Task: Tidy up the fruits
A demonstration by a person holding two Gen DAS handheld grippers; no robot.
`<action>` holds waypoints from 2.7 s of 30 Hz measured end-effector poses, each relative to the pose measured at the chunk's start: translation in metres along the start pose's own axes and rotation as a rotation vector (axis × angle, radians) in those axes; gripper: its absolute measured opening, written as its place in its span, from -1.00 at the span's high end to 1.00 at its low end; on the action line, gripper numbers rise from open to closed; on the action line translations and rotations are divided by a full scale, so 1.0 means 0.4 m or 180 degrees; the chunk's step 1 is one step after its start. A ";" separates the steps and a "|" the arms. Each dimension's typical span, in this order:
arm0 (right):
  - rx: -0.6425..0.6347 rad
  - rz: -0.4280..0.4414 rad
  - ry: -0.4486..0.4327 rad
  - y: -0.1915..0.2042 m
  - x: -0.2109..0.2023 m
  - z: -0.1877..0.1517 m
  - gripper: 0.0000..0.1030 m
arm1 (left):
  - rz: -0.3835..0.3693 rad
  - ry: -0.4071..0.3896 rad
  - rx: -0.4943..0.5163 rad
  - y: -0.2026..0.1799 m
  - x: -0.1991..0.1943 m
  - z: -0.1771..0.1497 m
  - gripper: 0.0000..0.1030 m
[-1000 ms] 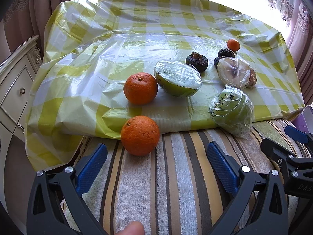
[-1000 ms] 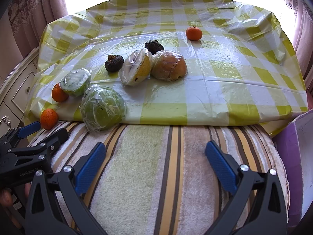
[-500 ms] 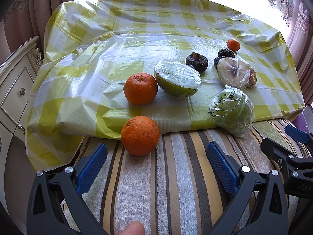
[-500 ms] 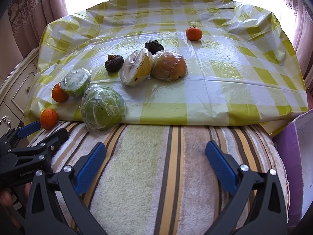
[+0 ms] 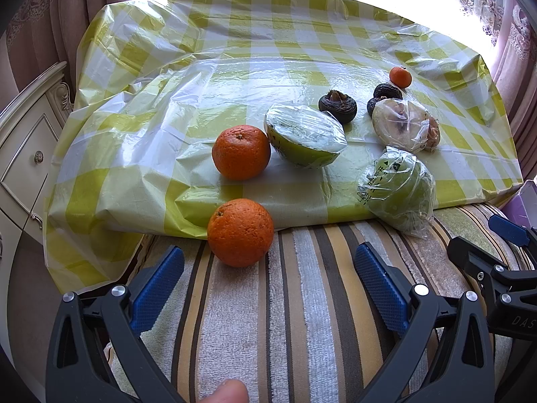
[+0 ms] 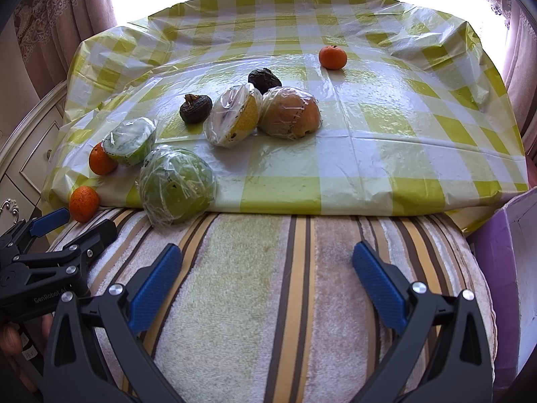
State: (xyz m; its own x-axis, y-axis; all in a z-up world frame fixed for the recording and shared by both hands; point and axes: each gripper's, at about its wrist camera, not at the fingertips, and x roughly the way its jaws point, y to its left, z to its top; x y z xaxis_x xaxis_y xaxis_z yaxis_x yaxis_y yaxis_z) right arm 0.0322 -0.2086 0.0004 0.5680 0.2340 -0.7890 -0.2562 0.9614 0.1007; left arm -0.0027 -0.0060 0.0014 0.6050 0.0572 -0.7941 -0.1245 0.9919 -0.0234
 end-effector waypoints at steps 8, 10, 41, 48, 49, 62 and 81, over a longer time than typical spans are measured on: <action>0.0000 0.0000 -0.0001 0.002 0.001 0.002 -0.97 | 0.0002 -0.0001 0.0001 -0.001 0.000 -0.001 -0.92; 0.0000 0.0000 -0.0001 0.002 0.001 0.001 -0.97 | 0.0002 -0.0002 0.0001 -0.001 0.000 -0.001 -0.92; -0.0022 -0.0036 0.0062 0.004 0.009 -0.006 -0.97 | -0.0101 -0.0040 -0.0082 0.010 -0.006 0.002 -0.91; 0.0026 0.0028 0.0410 0.007 0.028 0.043 -0.97 | -0.0188 -0.0074 -0.0275 0.045 -0.011 0.008 -0.40; 0.0035 0.0027 0.0447 0.008 0.031 0.047 -0.97 | -0.0199 -0.0084 -0.0312 0.051 -0.012 0.010 -0.38; -0.0732 0.0173 -0.0053 0.117 -0.002 0.105 -0.97 | -0.0087 -0.0199 -0.0365 0.062 -0.031 0.031 0.32; -0.0799 0.0521 0.0203 0.155 0.073 0.139 -0.23 | -0.0048 -0.0424 -0.0355 0.054 -0.088 0.036 0.33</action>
State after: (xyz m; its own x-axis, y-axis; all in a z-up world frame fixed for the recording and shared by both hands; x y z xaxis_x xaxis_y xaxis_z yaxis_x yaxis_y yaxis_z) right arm 0.0765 -0.1343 0.0175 0.4549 0.3656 -0.8120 -0.5301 0.8439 0.0829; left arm -0.0153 0.0149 0.0375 0.7055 0.0643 -0.7058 -0.1966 0.9745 -0.1078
